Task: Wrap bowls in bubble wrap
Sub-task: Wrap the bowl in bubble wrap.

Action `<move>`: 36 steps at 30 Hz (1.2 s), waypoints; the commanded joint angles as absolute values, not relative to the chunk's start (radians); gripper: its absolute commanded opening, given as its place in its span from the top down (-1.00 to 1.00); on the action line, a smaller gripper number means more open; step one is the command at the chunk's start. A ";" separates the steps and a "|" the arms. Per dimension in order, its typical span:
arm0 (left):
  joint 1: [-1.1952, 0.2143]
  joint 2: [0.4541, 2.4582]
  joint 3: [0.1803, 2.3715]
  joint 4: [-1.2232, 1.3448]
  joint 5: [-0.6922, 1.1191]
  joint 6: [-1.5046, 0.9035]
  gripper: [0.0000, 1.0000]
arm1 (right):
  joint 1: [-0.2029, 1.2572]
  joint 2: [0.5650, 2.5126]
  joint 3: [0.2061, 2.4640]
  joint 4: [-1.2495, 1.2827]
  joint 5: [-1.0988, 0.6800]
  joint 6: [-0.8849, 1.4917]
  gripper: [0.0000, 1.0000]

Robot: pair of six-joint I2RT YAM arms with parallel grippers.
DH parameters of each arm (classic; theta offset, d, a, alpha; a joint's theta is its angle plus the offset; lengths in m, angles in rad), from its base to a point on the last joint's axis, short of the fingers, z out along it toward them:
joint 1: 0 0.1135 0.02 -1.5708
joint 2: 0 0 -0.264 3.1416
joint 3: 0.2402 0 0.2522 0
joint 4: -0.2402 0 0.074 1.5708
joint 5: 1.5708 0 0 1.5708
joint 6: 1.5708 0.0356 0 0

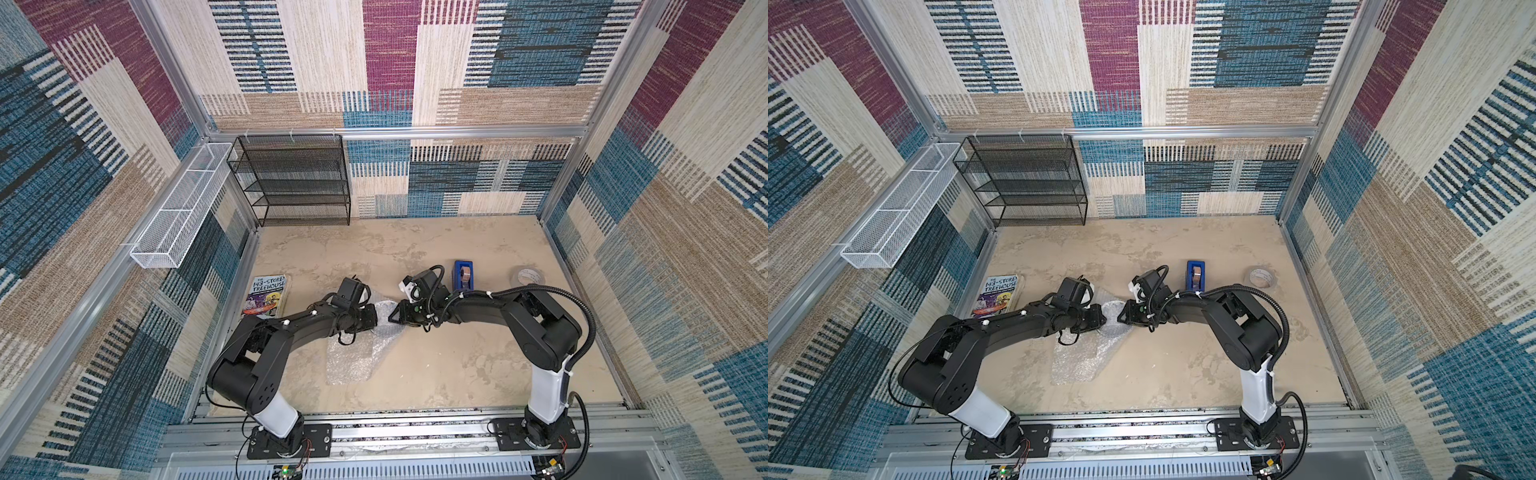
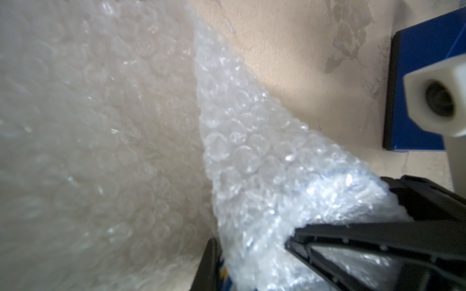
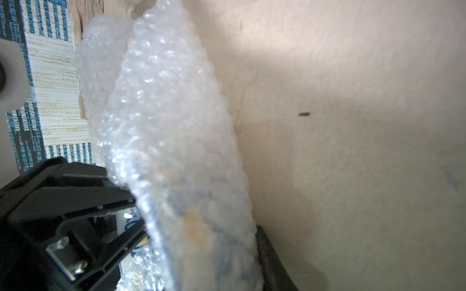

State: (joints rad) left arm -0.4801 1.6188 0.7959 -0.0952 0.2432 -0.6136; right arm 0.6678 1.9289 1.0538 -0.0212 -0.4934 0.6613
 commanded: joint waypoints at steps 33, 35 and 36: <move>-0.104 1.429 0.721 -0.137 0.190 -0.601 -0.88 | 0.669 1.968 1.145 -0.198 -0.446 0.548 1.00; -0.091 1.465 0.728 -0.109 0.206 -0.606 -0.87 | 0.670 1.967 1.144 -0.200 -0.444 0.548 1.00; -0.088 1.485 0.736 -0.095 0.213 -0.603 -0.85 | 0.670 1.964 1.140 -0.194 -0.446 0.547 1.00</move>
State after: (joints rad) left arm -0.0971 1.4513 0.7235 -0.1757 0.1631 -0.5808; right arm 0.6685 1.9633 1.1484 -0.1757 -0.4530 0.5594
